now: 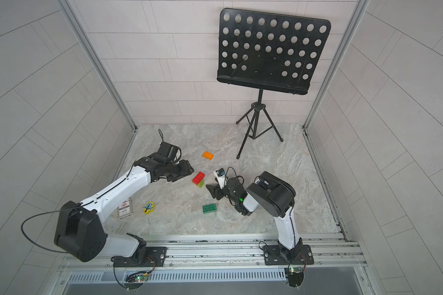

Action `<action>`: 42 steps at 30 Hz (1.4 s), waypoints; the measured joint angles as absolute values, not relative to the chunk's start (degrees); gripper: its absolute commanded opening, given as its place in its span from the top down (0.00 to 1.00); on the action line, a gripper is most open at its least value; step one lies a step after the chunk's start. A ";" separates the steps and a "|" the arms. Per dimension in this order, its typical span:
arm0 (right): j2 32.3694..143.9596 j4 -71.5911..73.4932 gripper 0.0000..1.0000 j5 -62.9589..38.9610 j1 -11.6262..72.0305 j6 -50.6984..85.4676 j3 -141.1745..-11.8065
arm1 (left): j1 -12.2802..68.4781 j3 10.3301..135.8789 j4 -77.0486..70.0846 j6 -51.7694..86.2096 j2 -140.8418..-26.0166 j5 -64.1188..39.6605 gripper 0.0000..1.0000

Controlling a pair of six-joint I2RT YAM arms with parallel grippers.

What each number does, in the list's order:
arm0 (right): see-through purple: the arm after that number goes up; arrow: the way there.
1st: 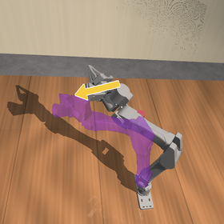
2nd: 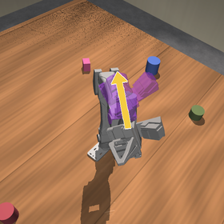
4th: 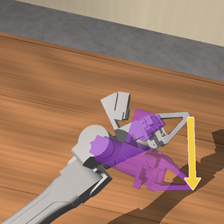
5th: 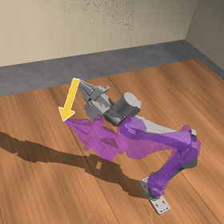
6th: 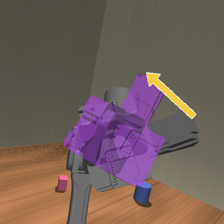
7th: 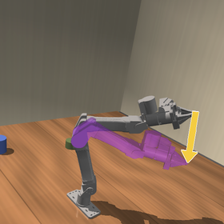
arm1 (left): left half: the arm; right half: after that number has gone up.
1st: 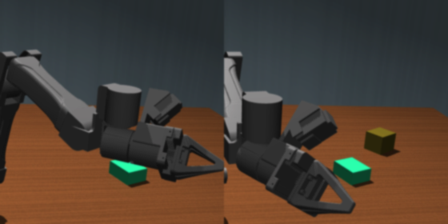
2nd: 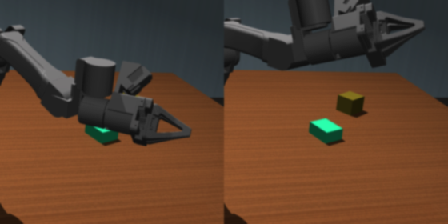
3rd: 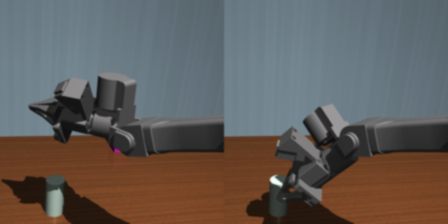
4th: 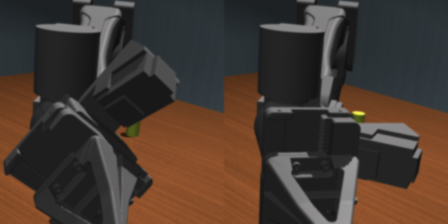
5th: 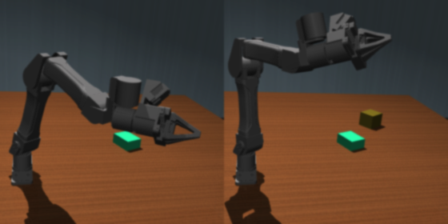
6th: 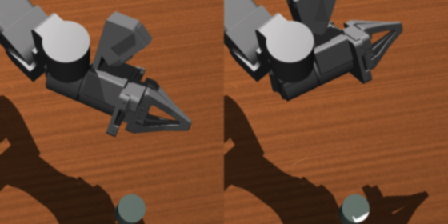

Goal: Assemble an ice cream with lego
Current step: Adjust the lego brick at the center of the board, then pick up the lego brick from the center of the board.

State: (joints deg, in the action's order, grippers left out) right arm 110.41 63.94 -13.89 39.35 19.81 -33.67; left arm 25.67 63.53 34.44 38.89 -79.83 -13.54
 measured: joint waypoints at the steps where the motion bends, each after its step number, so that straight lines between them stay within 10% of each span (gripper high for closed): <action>1: 107.26 60.71 0.35 -13.69 38.72 21.39 -33.41 | 27.66 64.51 35.46 37.34 -79.00 -11.97 0.35; 13: 78.11 -0.80 0.31 -20.82 40.05 18.20 -45.82 | 40.21 61.49 48.80 23.55 -69.43 -6.70 0.28; 15: 77.97 -8.25 0.31 -20.97 42.24 14.90 -46.30 | 40.27 59.68 50.17 22.90 -67.77 -6.74 0.27; 18: 81.23 -17.34 0.05 -20.03 45.25 10.59 -47.79 | 40.29 58.35 51.37 22.15 -65.43 -5.23 0.25; 30: 93.38 -24.91 0.04 -14.26 52.71 -1.58 -56.14 | 40.25 55.24 51.72 24.23 -56.27 10.81 0.14; 38: 101.49 -23.83 0.31 -14.37 53.36 -5.78 -60.88 | 37.54 54.76 51.70 25.96 -51.62 15.51 0.09; 42: 102.43 -23.62 0.65 -15.31 53.30 -6.02 -61.49 | 36.36 54.72 51.72 26.39 -51.90 15.88 0.09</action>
State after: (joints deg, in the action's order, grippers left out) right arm 102.43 -23.62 -15.31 53.30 -6.02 -61.49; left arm 36.36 54.72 51.72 26.39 -51.90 15.88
